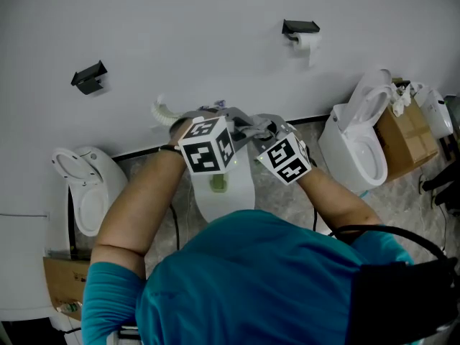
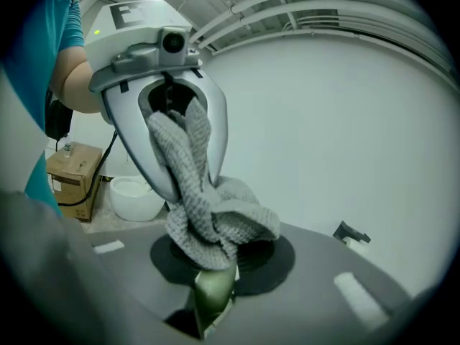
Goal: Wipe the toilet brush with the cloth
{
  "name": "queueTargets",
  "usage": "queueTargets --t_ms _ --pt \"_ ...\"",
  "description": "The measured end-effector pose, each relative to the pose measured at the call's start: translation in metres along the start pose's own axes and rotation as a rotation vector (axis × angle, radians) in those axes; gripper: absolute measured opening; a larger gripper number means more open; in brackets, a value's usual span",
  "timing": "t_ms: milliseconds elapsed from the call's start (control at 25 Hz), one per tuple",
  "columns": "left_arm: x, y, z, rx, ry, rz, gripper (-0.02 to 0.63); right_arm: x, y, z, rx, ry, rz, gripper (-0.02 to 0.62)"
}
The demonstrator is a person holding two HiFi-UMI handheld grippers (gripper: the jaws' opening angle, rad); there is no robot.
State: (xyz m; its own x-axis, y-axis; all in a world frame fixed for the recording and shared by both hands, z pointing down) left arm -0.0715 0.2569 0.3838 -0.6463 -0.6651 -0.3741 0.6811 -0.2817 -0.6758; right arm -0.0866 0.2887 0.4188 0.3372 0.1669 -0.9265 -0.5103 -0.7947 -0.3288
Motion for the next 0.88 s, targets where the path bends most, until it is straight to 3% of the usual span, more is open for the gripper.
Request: queueTargets --t_ms 360,880 --pt "-0.009 -0.001 0.003 -0.009 0.068 -0.017 0.037 0.002 0.005 -0.005 0.015 -0.016 0.016 0.063" --pt "-0.031 0.014 -0.003 0.058 0.161 -0.059 0.037 0.007 0.009 -0.009 0.034 -0.01 0.035 0.063"
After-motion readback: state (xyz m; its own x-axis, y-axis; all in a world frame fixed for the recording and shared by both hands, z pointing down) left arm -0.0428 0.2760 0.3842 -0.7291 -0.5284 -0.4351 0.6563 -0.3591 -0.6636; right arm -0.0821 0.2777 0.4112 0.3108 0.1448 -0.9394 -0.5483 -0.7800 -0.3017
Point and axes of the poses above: the fingertips, and each gripper's own axes: y backward along the fingers, z to its right, x out of its top, the point moved 3 cm from there along y, backward along the fingers, and after that the axes turned 15 degrees about -y, right-handed, at the moved point
